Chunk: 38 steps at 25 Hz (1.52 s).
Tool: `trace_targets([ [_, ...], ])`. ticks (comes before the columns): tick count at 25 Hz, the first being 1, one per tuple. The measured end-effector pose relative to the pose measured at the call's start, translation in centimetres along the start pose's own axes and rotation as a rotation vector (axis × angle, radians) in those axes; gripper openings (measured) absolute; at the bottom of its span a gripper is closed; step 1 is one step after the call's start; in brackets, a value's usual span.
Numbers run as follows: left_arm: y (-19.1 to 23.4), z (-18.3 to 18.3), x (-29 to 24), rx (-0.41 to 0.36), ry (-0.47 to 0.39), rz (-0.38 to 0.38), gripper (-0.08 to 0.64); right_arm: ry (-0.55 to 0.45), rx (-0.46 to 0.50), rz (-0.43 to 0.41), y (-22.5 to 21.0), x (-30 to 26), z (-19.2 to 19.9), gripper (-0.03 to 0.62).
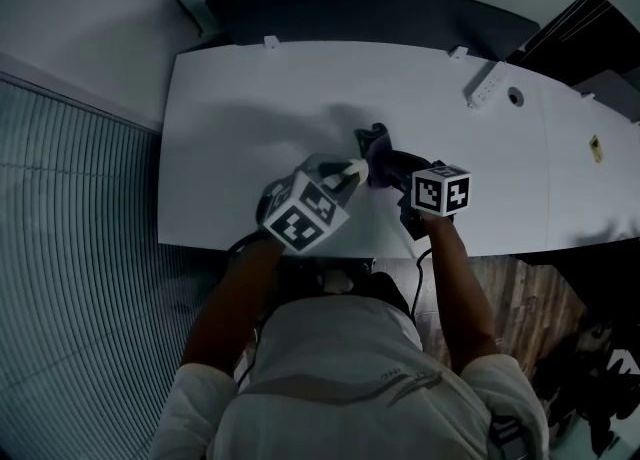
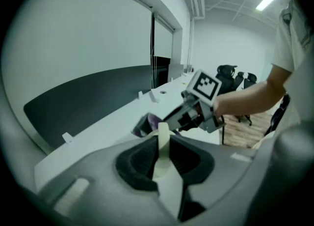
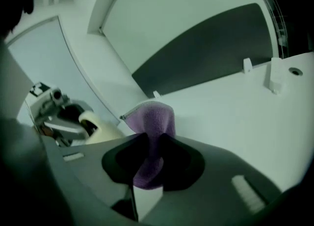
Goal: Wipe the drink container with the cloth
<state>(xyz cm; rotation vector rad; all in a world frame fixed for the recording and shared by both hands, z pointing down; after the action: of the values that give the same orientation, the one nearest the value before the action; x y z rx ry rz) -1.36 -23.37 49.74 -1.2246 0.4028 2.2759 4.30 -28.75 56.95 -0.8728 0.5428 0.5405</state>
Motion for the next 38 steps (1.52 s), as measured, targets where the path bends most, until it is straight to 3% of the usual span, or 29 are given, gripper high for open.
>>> trace_targets([
  [4,0.2,0.0,0.3,0.004,-0.005,-0.003,0.064,-0.192,-0.03,-0.156,3.1,3.0,-6.6,0.091],
  [8,0.1,0.0,0.2,0.008,-0.007,-0.006,0.064,-0.222,-0.04,-0.4,6.2,2.7,-10.5,0.091],
  [10,0.1,0.0,0.2,0.007,-0.008,-0.008,0.064,-0.168,0.042,-0.444,7.4,1.5,-11.0,0.091],
  [12,0.1,0.0,0.2,0.008,-0.01,-0.009,0.064,-0.047,0.098,-0.49,8.1,-0.4,-10.4,0.091],
  [16,0.2,0.1,0.3,0.009,-0.01,-0.01,0.064,0.185,0.061,-0.642,8.3,-3.6,-8.3,0.091],
  [19,0.1,0.3,0.1,0.015,-0.007,-0.009,0.064,0.248,0.014,-0.758,8.3,-4.7,-7.5,0.091],
  [21,0.2,0.0,0.2,0.011,-0.008,-0.008,0.064,0.282,0.017,-0.732,7.4,-5.7,-6.7,0.091],
  [24,0.2,0.1,0.2,0.015,-0.004,-0.004,0.064,0.367,0.04,-0.58,5.0,-7.9,-4.8,0.091],
  [27,0.4,0.2,0.1,0.024,-0.007,-0.002,0.064,0.415,0.07,-0.494,3.7,-9.4,-3.6,0.091],
  [33,0.3,0.4,0.1,0.033,-0.004,0.003,0.066,0.51,0.216,-0.275,1.2,-11.5,-1.3,0.091],
  [38,0.4,0.2,0.0,0.035,-0.013,-0.001,0.066,0.521,0.242,-0.22,-0.1,-12.1,-0.5,0.09],
])
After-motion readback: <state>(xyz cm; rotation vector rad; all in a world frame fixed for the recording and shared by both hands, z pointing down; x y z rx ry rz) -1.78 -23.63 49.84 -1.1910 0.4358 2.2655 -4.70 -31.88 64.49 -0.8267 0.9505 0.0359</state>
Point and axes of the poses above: the fingertips, and each gripper's own axes: x backward along the fingers, y to its left, z out of its underside, the point moved 1 cm from there along x, backward along the fingers, and after that the axes turned 13 degrees about y, right-handed, at the moved point
